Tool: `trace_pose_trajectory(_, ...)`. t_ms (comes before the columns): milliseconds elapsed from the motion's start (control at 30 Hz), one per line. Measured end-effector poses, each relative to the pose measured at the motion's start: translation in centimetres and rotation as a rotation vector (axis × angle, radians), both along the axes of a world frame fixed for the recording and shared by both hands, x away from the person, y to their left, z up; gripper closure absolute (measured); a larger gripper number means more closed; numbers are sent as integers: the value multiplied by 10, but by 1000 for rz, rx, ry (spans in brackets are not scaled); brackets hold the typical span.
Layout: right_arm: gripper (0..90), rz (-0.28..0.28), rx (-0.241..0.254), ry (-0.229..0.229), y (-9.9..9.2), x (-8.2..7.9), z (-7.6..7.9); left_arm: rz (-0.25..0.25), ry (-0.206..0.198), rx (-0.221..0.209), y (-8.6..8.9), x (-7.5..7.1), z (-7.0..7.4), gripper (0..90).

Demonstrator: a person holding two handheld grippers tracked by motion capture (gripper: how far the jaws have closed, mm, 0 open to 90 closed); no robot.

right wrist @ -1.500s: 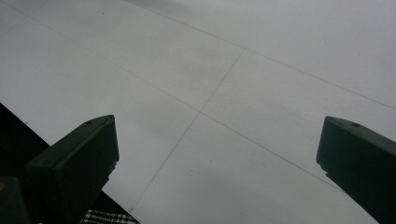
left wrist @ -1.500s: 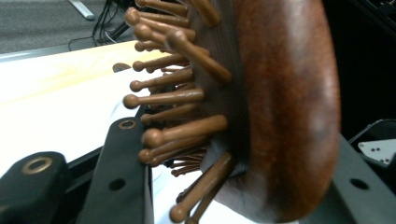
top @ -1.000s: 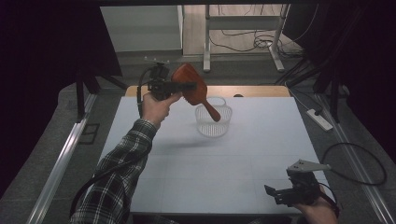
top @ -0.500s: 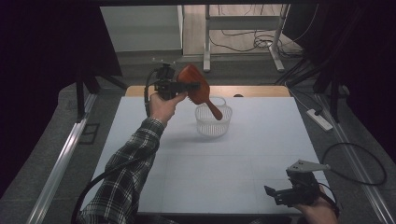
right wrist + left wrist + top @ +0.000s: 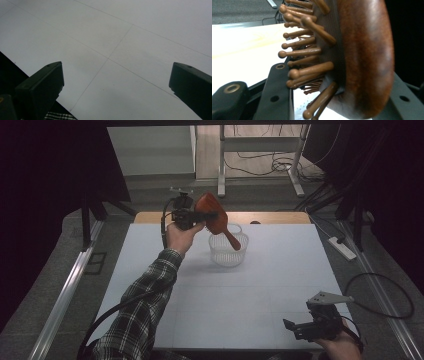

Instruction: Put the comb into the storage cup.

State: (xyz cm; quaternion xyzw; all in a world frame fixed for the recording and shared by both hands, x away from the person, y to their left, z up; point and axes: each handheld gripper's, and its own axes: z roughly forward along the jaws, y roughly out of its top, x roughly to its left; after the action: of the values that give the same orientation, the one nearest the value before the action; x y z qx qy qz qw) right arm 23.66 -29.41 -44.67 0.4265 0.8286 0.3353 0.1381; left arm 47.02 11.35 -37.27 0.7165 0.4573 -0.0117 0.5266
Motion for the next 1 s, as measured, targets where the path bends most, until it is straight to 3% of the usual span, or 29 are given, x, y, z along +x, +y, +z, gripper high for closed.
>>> trace_pose_trajectory(1000,5,6,-2,3,1,0,0,28,51,-10,-10,4,-43,561)
